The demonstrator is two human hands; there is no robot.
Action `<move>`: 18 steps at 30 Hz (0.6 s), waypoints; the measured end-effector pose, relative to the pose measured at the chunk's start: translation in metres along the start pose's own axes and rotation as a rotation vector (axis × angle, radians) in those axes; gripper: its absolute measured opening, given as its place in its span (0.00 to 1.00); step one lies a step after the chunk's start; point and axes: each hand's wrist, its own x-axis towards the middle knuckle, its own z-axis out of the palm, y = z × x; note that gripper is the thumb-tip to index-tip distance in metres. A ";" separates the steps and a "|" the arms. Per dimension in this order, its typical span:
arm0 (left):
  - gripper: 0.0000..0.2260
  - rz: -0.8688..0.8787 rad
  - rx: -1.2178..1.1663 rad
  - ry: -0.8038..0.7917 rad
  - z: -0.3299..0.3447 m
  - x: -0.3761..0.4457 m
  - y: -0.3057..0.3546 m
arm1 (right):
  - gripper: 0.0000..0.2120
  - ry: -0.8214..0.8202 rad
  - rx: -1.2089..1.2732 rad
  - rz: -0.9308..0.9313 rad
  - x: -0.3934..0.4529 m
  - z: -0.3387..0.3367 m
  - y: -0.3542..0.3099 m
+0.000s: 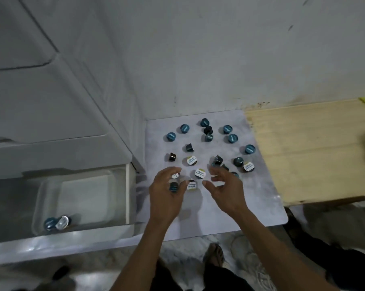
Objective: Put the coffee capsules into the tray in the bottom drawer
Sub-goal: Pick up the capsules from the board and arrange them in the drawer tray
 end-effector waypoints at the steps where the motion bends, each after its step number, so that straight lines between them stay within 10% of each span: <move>1: 0.13 -0.023 0.046 0.014 0.006 -0.004 -0.010 | 0.18 -0.030 -0.025 0.002 0.002 0.006 0.010; 11: 0.22 -0.206 0.434 -0.153 0.032 -0.037 -0.083 | 0.20 -0.186 -0.210 -0.033 0.014 0.057 0.062; 18: 0.12 -0.256 0.499 -0.088 0.041 -0.038 -0.095 | 0.17 -0.202 -0.332 -0.096 0.018 0.072 0.077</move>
